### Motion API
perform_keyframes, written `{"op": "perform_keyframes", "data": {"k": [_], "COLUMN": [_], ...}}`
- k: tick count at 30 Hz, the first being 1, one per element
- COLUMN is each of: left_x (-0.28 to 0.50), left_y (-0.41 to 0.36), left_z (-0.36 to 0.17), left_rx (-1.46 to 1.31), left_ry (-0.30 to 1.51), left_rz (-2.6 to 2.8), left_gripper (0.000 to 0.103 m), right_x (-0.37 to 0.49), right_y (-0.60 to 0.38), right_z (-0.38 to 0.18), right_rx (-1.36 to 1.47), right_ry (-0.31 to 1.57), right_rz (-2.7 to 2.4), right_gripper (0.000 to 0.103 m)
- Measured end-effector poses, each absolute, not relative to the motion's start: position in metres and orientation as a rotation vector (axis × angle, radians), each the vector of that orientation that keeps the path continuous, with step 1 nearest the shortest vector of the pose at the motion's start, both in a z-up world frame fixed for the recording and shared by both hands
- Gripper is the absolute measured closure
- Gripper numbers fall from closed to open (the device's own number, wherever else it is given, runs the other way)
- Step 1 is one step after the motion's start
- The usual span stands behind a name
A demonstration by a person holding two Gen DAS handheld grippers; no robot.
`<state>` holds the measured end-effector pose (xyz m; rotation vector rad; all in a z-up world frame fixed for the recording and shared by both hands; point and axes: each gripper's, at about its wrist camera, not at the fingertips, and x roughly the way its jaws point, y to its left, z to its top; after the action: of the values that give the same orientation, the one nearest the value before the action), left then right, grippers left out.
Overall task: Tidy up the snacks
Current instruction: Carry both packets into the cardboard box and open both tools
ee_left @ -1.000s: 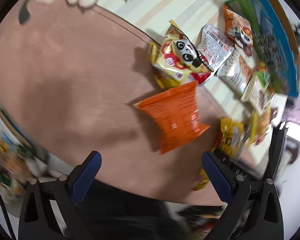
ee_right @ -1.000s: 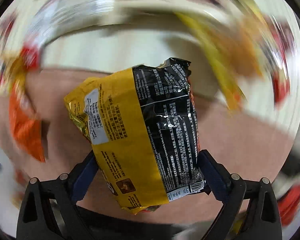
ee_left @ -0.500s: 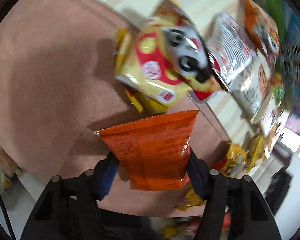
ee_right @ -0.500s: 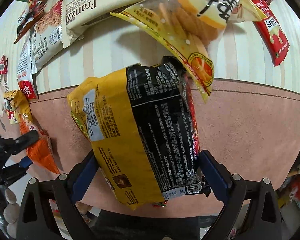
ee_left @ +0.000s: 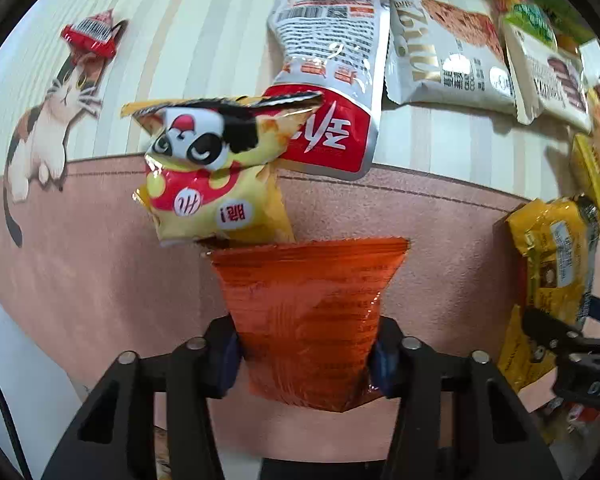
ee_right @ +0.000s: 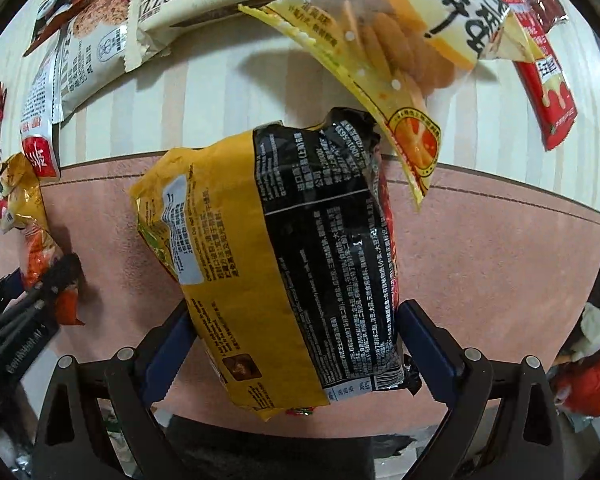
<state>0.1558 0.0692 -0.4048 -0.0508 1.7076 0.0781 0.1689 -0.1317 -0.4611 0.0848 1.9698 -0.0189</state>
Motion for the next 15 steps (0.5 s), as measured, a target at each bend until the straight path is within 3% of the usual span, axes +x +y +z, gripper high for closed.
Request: {"op": "perform_keyframes", "data": {"k": [3, 10, 15], "left_x": [0.149, 0.147, 0.158], "left_y": [0.074, 0.07, 0.063], "left_z": [-0.399, -0.351, -0.298], "left_rx": [-0.057, -0.01, -0.006], "left_ry": [1.683, 1.592, 1.525], "left_rz": [0.081, 0.051, -0.003], "left_gripper": [0.06, 0.061, 0.061], "right_x": [0.163, 0.143, 0.139], "right_y": [-0.129, -0.129, -0.138], "right_z": [-0.45, -0.431, -0.385], "right_rx": [0.069, 0.188, 0.386], "right_ry": [1.932, 1.907, 1.86], "right_rz": [-0.033, -0.092, -0.052], "right_gripper": [0.013, 0.013, 0.013]}}
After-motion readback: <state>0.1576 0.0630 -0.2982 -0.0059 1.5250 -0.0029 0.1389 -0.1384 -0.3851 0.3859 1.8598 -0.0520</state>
